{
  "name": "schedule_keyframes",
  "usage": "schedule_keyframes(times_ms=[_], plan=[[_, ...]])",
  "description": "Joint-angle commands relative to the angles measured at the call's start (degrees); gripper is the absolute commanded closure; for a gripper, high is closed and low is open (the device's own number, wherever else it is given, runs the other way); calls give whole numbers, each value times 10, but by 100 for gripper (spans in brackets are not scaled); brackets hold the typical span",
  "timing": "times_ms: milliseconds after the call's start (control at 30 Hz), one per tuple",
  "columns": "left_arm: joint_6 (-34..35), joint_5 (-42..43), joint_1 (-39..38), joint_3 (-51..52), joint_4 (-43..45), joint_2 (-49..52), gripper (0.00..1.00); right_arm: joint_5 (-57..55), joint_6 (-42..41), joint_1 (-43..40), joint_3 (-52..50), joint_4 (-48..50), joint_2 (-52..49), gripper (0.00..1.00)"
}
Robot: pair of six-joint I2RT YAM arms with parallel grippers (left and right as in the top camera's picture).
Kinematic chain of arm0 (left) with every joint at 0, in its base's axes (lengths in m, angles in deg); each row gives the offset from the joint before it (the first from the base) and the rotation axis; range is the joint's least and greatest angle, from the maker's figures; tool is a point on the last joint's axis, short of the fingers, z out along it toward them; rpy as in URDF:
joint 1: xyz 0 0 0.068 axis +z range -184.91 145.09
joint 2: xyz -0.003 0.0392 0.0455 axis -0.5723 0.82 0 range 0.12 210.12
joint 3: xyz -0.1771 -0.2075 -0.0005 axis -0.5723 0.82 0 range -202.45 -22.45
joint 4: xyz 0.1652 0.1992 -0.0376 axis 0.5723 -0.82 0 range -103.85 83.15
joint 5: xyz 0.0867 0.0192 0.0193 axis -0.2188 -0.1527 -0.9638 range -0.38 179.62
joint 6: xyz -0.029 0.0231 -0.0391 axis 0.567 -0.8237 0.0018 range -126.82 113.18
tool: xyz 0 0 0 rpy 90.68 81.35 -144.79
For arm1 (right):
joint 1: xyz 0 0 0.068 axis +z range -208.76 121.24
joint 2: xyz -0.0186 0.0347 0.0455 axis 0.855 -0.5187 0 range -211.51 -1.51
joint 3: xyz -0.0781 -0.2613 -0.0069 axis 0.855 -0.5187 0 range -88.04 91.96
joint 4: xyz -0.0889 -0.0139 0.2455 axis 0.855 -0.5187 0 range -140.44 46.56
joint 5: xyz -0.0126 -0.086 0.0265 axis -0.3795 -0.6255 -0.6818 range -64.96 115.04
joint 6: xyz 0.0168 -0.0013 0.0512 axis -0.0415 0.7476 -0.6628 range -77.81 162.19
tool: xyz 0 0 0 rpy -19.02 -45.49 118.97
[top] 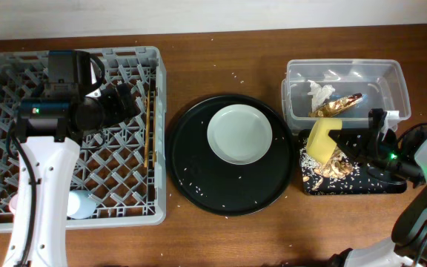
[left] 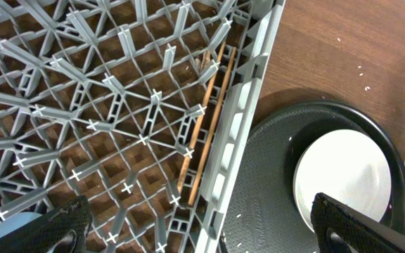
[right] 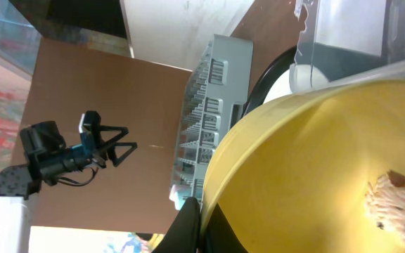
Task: Sort waste into correct bins and load items into the dishwasher rack
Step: 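Tip the yellow bowl over the black tray to dump the shells, then set the empty yellow bowl back on the round tray with the right gripper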
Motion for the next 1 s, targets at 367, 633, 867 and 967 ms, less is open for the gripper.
schedule_keyframes(times_ms=[367,633,867,967], plan=[[8,-4,1,-3,-1,-1,1,-16,-5,28,15,-54,35,96],[7,-4,1,-3,-1,-1,1,-436,-155,296,146,-89,151,96],[8,-4,1,-3,-1,-1,1,-653,-294,717,145,126,30,96],[7,-4,1,-3,-1,-1,1,-710,-316,759,145,106,-17,96]])
